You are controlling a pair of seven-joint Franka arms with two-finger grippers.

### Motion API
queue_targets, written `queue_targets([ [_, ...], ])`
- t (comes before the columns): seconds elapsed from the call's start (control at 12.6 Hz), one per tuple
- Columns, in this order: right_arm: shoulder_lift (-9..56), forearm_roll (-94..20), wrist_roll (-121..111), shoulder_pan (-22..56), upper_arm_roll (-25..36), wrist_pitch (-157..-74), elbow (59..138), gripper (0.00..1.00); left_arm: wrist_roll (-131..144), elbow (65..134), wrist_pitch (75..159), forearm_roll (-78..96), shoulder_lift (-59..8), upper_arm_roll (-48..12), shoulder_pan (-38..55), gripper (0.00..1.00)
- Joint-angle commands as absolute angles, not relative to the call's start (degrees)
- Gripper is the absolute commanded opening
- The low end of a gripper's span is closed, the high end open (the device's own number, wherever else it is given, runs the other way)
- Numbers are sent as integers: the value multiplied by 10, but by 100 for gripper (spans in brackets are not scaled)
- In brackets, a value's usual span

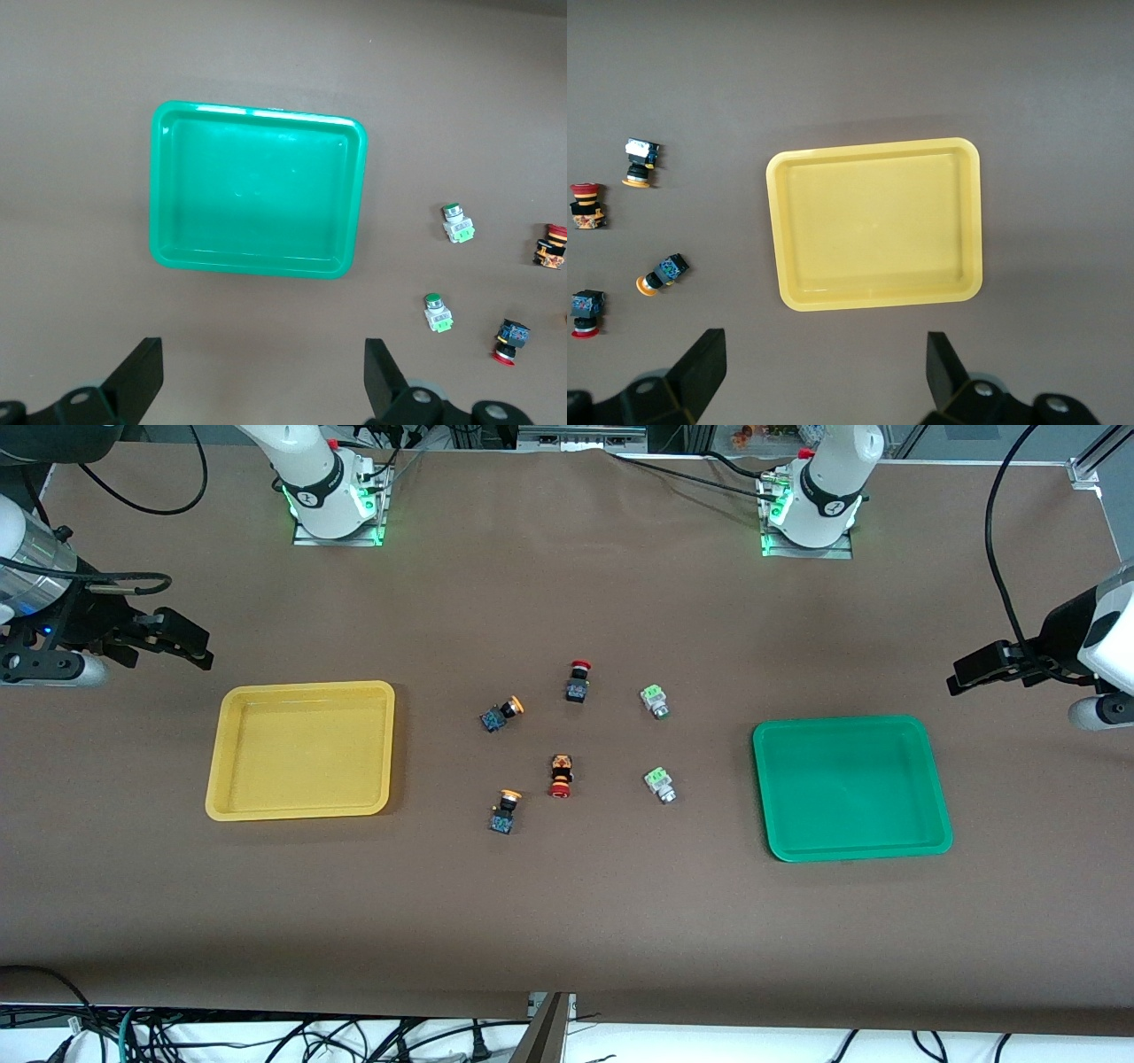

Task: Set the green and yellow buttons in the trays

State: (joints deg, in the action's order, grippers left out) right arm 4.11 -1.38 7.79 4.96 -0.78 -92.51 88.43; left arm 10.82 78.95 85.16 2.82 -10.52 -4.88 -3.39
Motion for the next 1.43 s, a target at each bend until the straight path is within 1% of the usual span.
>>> queue_targets([
  [0.0, 43, -4, 71, 52, -8, -917, 876, 100, 98, 781, 842, 36, -107, -50, -34, 100],
  [0.71, 44, -9, 69, 51, -8, -920, 878, 100, 95, 781, 842, 37, -107, -48, -35, 100],
  [1.03, 82, -11, 22, 55, -9, -923, 875, 100, 94, 781, 842, 36, -107, -45, -37, 100],
  [1.19, 146, -8, 22, 62, -9, -916, 875, 100, 94, 782, 842, 37, -107, -45, -36, 100],
  [1.35, 169, -20, 23, 73, -10, -935, 876, 100, 95, 782, 844, 38, -108, -47, -35, 100],
])
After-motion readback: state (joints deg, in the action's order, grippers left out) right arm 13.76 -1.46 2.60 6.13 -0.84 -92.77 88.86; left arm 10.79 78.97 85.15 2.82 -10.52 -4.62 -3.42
